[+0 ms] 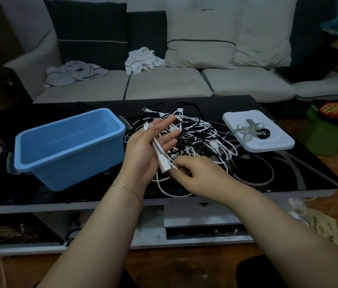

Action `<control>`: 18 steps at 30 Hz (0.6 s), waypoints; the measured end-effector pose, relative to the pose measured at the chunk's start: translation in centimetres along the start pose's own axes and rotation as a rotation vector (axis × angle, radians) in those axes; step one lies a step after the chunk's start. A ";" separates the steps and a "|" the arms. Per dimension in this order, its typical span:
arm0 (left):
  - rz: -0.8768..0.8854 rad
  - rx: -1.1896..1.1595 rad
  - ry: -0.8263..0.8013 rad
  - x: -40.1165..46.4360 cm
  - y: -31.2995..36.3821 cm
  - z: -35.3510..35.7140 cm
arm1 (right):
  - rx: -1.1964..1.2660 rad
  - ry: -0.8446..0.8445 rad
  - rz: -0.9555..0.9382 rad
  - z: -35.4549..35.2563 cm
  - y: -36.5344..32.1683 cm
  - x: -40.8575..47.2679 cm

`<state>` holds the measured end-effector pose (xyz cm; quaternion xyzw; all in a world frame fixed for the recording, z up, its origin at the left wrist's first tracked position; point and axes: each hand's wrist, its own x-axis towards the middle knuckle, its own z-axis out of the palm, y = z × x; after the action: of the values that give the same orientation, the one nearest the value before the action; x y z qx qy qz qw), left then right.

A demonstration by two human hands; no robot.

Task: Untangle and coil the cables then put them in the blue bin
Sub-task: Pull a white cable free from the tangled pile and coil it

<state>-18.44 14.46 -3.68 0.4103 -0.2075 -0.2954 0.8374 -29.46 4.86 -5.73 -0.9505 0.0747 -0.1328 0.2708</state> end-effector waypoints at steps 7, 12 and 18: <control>0.163 0.444 -0.063 -0.1 -1.2 0.1 | -0.212 0.022 -0.094 -0.8 -0.2 -0.3; 0.304 1.232 -0.094 -0.5 -1.3 -0.5 | 0.150 0.054 -0.001 -1.7 -0.6 -0.7; -0.001 1.109 -0.341 -2.1 0.0 0.5 | 0.482 0.211 -0.002 -4.2 1.0 -0.4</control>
<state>-20.30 15.60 -3.63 0.7344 -0.4631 -0.2047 0.4521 -31.19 2.03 -2.91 -0.8394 0.0679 -0.2455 0.4801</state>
